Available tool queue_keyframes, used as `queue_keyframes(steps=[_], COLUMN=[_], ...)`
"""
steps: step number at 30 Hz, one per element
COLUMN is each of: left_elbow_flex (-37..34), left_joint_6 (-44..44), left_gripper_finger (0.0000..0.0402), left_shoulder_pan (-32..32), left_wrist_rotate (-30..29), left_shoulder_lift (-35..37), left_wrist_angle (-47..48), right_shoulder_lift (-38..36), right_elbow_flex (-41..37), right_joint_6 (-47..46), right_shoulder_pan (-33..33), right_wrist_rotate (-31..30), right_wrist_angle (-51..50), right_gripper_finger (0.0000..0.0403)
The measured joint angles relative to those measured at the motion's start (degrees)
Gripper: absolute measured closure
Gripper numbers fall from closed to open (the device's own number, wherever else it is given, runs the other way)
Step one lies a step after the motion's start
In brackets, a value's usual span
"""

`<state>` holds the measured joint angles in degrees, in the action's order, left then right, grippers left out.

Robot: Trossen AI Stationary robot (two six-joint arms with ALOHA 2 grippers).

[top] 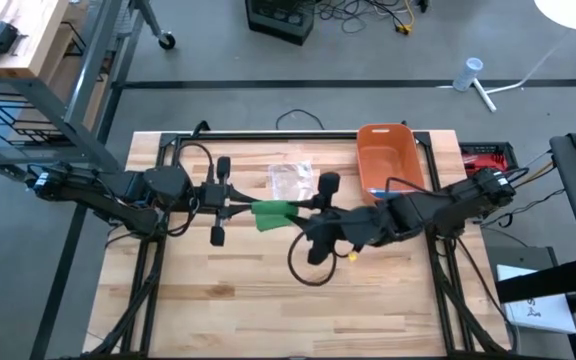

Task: Roll bandage
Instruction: Roll the green bandage

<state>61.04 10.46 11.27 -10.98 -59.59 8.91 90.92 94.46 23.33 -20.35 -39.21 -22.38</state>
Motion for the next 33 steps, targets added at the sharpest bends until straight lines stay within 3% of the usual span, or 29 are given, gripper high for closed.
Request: queue_keyframes(steps=[8,22,33], left_elbow_flex=[-0.1,-0.1,-0.1], left_joint_6=[0.0,-0.3,-0.4], left_gripper_finger=[0.0398,0.0398,0.0398], left_shoulder_pan=[0.5,0.9,0.8], left_wrist_rotate=[-0.1,0.4,-0.2], left_shoulder_lift=[0.0,0.6,0.5], left_wrist_angle=[-0.1,-0.3,0.2], right_shoulder_lift=[0.0,-1.8,-2.1], right_elbow_flex=[-0.1,0.3,3.4], right_joint_6=[-3.0,-5.6,-2.9], right_shoulder_pan=[1.0,-1.0,-4.0], right_wrist_rotate=[1.7,-3.2,-2.0], right_wrist_angle=[-4.4,-11.1,-4.6], right_gripper_finger=[0.0297,0.0365,0.034])
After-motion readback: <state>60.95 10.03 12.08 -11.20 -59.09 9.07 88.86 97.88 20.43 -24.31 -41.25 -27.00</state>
